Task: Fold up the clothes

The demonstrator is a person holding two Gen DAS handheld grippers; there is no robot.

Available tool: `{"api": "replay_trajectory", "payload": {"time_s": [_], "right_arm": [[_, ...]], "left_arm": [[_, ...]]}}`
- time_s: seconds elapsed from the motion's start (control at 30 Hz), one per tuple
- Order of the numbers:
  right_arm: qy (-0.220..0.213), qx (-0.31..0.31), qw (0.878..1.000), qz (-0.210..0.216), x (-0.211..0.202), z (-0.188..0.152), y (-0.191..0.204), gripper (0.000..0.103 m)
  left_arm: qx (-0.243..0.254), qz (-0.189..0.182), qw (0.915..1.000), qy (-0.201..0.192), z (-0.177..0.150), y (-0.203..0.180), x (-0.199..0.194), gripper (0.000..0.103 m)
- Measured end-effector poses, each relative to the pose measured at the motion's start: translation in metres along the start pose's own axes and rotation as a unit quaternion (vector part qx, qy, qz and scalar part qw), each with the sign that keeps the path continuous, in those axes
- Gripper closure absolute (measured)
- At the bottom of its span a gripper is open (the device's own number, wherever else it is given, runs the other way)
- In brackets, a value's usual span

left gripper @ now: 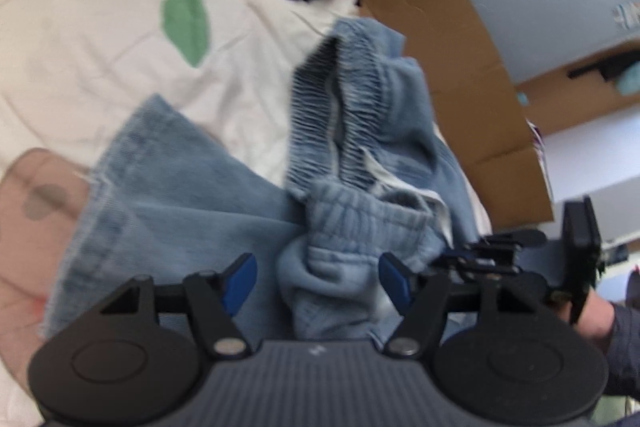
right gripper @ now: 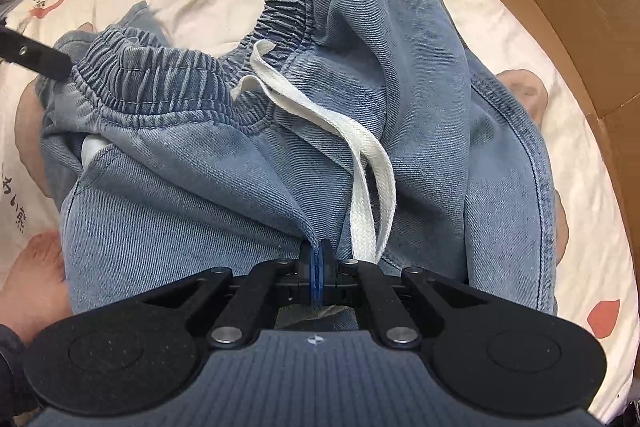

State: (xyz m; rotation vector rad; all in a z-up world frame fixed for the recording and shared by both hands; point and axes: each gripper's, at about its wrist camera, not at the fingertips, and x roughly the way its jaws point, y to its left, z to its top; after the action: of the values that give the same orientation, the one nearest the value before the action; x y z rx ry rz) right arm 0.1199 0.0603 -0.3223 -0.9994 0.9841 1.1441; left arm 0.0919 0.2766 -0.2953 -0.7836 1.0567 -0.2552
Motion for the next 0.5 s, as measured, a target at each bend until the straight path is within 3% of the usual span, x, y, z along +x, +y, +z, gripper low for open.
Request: {"api": "replay_trajectory", "payload": {"time_s": [0.13, 0.27, 0.4, 0.43, 0.5], "right_arm": [[-0.001, 0.004, 1.000, 0.003, 0.001, 0.000, -0.001, 0.103], [-0.002, 0.007, 1.000, 0.005, 0.001, -0.001, -0.002, 0.103], [-0.003, 0.011, 1.000, 0.008, 0.002, -0.001, -0.003, 0.103], [-0.004, 0.012, 1.000, 0.009, 0.002, -0.001, -0.003, 0.103], [-0.010, 0.023, 0.999, 0.021, -0.001, -0.001, -0.006, 0.103]], "left_arm": [[0.006, -0.001, 0.9997, 0.022, -0.004, -0.001, 0.012, 0.038], [0.002, -0.009, 0.9998, 0.015, 0.000, -0.002, 0.020, 0.040], [0.041, 0.010, 0.9989, 0.020, 0.008, -0.013, 0.028, 0.041], [0.050, 0.011, 0.9985, 0.020, 0.010, -0.016, 0.028, 0.051], [0.066, 0.012, 0.9976, 0.020, 0.014, -0.021, 0.026, 0.062]]}}
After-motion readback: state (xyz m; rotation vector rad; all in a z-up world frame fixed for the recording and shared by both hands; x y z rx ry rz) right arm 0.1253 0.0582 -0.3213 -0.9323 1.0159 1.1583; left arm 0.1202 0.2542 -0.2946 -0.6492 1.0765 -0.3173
